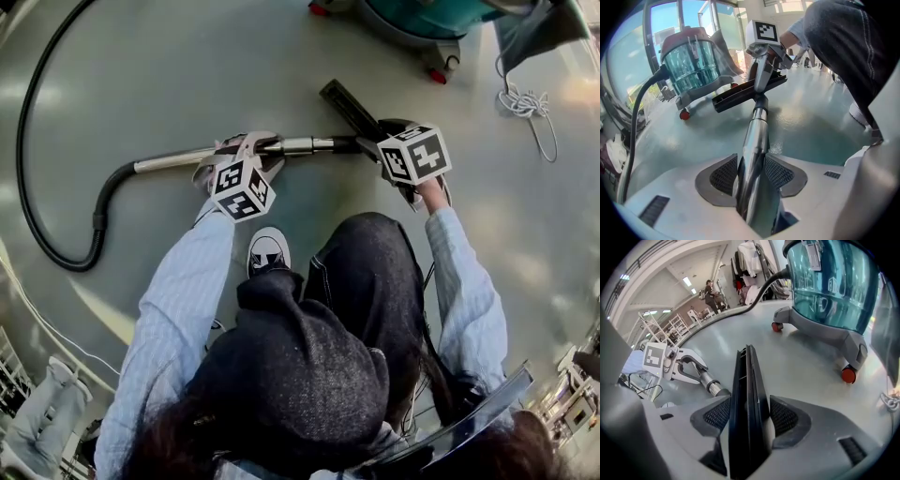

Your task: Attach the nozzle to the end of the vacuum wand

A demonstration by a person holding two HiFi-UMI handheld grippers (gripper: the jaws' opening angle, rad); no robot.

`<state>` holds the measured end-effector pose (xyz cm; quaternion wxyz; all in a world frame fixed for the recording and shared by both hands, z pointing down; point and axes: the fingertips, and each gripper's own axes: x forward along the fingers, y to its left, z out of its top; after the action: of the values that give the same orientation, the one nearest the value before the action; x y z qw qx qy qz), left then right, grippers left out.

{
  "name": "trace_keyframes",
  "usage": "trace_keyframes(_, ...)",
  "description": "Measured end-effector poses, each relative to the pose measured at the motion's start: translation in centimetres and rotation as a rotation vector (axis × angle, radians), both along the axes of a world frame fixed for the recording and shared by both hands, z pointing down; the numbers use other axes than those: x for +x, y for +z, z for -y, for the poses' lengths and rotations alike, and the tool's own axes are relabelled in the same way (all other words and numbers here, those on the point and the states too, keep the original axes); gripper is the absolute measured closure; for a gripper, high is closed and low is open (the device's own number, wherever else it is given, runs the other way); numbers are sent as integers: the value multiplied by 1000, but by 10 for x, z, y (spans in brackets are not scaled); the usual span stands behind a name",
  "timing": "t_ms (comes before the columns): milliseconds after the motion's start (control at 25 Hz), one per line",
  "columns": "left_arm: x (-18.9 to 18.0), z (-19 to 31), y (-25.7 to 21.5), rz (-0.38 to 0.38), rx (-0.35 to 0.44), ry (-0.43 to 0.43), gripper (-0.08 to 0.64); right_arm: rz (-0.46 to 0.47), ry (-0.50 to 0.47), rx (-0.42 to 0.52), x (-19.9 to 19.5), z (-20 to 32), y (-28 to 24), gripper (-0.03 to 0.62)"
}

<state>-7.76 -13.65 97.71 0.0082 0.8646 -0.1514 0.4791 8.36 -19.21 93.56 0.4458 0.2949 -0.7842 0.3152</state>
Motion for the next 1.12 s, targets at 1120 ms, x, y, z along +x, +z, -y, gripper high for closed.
trace_keyframes(1120,-25,-2,-70,-280,-44,-368,368,96,115,143,55,-44,-67,318)
